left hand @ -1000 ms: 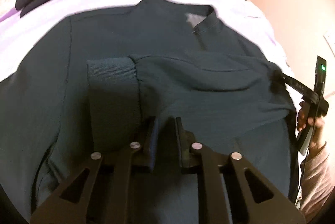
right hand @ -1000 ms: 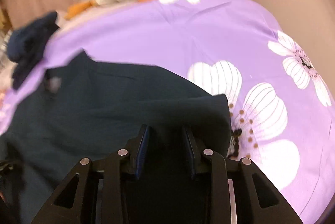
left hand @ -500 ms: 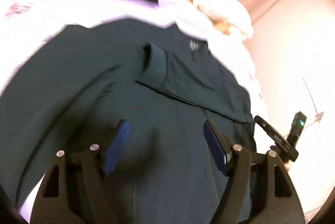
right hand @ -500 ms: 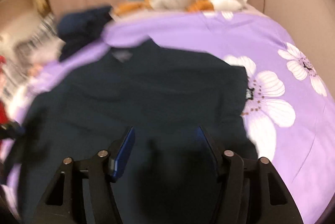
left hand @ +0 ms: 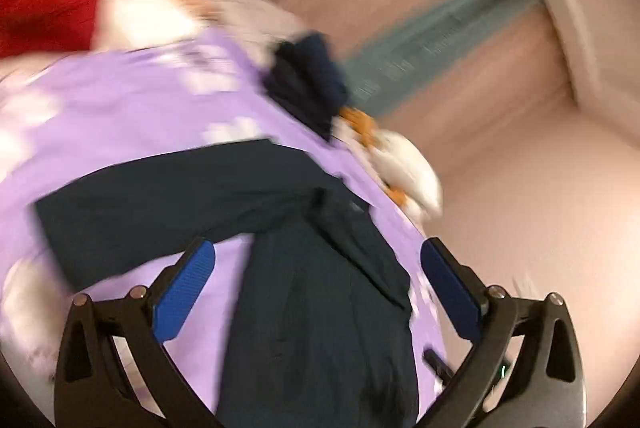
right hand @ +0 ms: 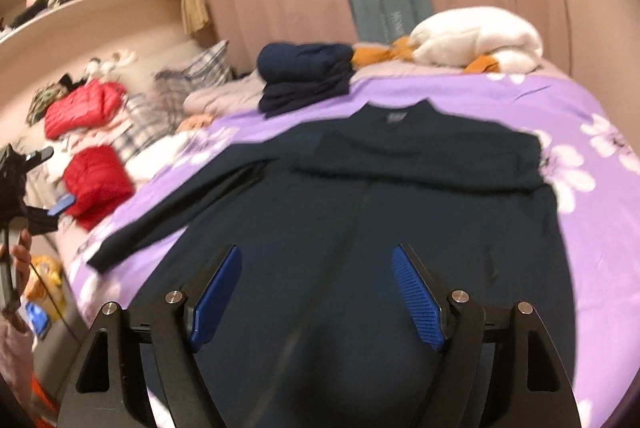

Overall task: Fold large clothes
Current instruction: 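Grasp the other sleeve's ribbed cuff with the left tool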

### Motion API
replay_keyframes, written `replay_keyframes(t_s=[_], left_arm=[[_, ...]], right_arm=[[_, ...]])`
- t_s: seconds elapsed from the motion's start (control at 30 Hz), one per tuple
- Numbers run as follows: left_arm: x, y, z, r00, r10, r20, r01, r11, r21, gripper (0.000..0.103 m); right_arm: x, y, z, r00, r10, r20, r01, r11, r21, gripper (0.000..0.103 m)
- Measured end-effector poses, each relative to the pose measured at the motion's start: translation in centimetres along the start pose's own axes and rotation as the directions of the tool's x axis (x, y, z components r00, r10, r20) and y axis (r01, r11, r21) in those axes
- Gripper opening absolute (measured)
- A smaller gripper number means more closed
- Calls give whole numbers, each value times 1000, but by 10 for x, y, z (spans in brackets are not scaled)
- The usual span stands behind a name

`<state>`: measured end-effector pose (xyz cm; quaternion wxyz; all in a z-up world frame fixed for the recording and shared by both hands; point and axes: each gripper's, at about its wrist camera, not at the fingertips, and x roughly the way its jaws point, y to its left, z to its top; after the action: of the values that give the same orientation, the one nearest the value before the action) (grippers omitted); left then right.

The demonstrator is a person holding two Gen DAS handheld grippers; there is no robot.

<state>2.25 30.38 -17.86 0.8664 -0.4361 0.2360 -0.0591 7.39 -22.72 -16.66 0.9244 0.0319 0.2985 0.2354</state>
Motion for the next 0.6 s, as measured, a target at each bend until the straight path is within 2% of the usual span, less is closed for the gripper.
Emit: replay_keyframes(t_s=[0.07, 0.13, 0.2, 0.27, 0.43, 0.6], left_arm=[[-14, 28, -4, 998, 54, 26, -53, 997, -58, 103], [-23, 56, -12, 998, 58, 36, -53, 991, -127, 103], [-24, 76, -19, 995, 97, 33, -89, 981, -175, 103], [-17, 92, -23, 985, 168, 30, -159, 967, -198, 102], [-16, 124, -25, 992, 124, 15, -114, 949, -295, 102], [-5, 133, -23, 994, 111, -7, -108, 945, -310, 102]], right_arm=[[5, 10, -4, 999, 5, -32, -5, 1000, -18, 77], [5, 20, -7, 998, 7, -59, -9, 1000, -30, 77], [5, 23, -6, 997, 21, -69, -24, 999, -38, 77], [2, 31, -7, 997, 41, -72, -43, 999, -32, 77], [4, 49, -7, 995, 46, -85, -49, 998, -37, 77], [12, 67, -6, 993, 37, -110, -47, 995, -87, 77]])
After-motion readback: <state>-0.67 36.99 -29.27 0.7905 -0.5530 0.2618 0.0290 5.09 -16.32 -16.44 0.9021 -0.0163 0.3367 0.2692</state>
